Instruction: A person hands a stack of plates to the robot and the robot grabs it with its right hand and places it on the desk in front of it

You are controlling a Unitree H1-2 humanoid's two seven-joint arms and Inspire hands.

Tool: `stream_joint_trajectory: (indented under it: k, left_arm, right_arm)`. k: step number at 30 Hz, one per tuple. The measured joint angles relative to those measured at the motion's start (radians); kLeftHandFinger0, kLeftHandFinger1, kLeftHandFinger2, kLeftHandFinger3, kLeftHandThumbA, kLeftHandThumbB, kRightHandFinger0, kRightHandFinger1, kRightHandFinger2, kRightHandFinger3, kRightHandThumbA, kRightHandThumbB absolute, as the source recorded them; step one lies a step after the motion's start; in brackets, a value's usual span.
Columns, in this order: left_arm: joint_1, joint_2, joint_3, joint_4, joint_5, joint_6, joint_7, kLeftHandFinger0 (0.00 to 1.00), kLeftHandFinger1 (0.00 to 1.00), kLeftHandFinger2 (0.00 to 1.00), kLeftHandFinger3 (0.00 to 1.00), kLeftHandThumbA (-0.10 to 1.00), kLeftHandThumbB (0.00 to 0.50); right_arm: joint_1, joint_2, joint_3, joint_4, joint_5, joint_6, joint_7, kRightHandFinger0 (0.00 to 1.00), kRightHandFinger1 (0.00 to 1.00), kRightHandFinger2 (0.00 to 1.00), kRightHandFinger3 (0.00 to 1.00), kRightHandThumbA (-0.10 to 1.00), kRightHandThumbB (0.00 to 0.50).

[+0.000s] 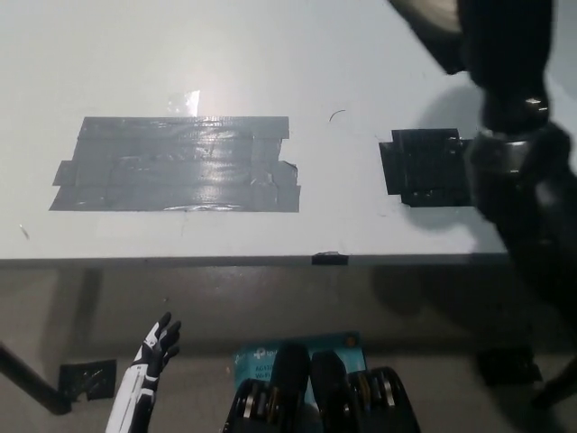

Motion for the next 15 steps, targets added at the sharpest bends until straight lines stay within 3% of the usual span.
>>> stream_joint_trajectory:
  k: [4, 5, 9, 11, 13, 14, 15]
  left_arm:
    - [0.0, 0.001, 0.0, -0.001, 0.0, 0.0, -0.002, 1.0, 1.0, 1.0, 1.0, 1.0, 0.212]
    - [0.0, 0.001, 0.0, -0.001, 0.0, 0.0, -0.002, 1.0, 1.0, 1.0, 1.0, 1.0, 0.217]
    - [0.001, 0.001, 0.001, -0.003, 0.0, 0.001, -0.002, 1.0, 1.0, 1.0, 1.0, 1.0, 0.221]
    - [0.001, 0.002, 0.001, -0.004, 0.0, 0.002, -0.003, 1.0, 1.0, 0.99, 1.0, 1.0, 0.219]
    - [0.001, 0.002, 0.002, -0.005, 0.0, 0.003, -0.002, 1.0, 1.0, 0.98, 1.0, 1.0, 0.218]
    - [0.001, 0.001, 0.002, -0.005, 0.0, 0.004, -0.002, 1.0, 1.0, 0.98, 1.0, 1.0, 0.219]
    - [0.001, 0.001, 0.003, -0.006, -0.001, 0.004, -0.002, 1.0, 1.0, 0.98, 1.0, 1.0, 0.225]
  right_arm:
    - [0.045, -0.037, -0.013, -0.014, 0.002, -0.015, 0.034, 0.0, 0.15, 0.76, 0.77, -0.1, 0.251]
    - [0.069, -0.047, -0.013, -0.009, 0.003, -0.022, 0.048, 0.0, 0.14, 0.76, 0.73, -0.1, 0.288]
    - [0.119, -0.066, -0.01, 0.031, 0.003, -0.041, 0.081, 0.0, 0.1, 0.71, 0.61, -0.1, 0.326]
    - [0.133, -0.072, -0.008, 0.068, 0.003, -0.055, 0.096, 0.0, 0.08, 0.69, 0.58, -0.1, 0.309]
    - [0.135, -0.076, -0.001, 0.113, 0.001, -0.069, 0.097, 0.0, 0.09, 0.77, 0.63, -0.1, 0.26]
    - [0.135, -0.079, 0.005, 0.139, 0.0, -0.077, 0.098, 0.0, 0.11, 0.8, 0.65, -0.1, 0.258]
    - [0.136, -0.084, 0.018, 0.179, -0.002, -0.087, 0.104, 0.0, 0.09, 0.72, 0.56, -0.1, 0.293]
